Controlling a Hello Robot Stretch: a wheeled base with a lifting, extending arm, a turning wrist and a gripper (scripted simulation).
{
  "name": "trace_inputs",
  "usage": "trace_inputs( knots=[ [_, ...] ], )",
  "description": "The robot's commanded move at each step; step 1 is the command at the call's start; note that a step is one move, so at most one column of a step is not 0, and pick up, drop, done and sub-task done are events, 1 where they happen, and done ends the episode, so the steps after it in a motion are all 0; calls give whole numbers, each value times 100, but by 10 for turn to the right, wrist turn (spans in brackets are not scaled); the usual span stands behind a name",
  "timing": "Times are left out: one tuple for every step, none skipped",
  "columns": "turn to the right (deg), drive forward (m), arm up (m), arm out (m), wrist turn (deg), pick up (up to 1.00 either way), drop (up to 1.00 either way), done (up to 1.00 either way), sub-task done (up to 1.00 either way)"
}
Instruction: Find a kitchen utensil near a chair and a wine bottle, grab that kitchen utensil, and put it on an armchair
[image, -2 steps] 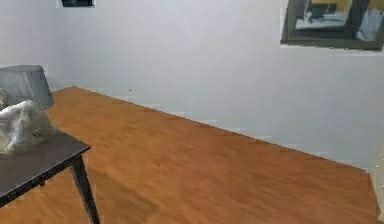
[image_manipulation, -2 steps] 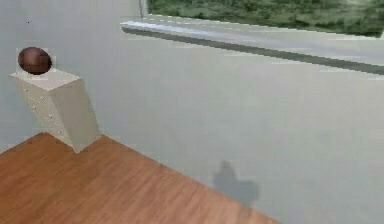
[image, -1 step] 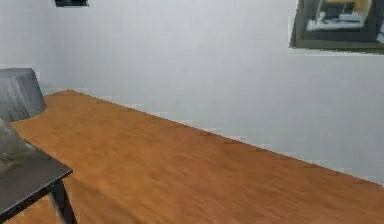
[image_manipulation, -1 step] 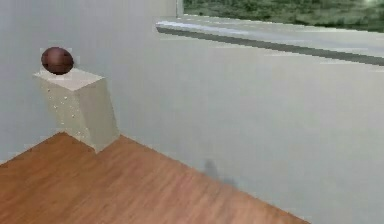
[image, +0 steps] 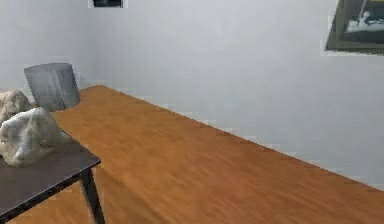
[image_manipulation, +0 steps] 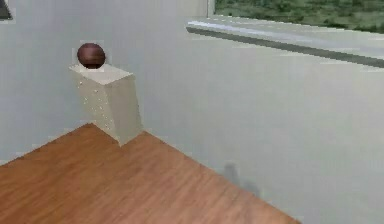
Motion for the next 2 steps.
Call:
trace_inputs(
  knots=[
    [0, 75, 0, 0, 0, 0, 0, 0, 0],
    [-30, 0, 0, 0, 0, 0, 0, 0, 0]
  ],
)
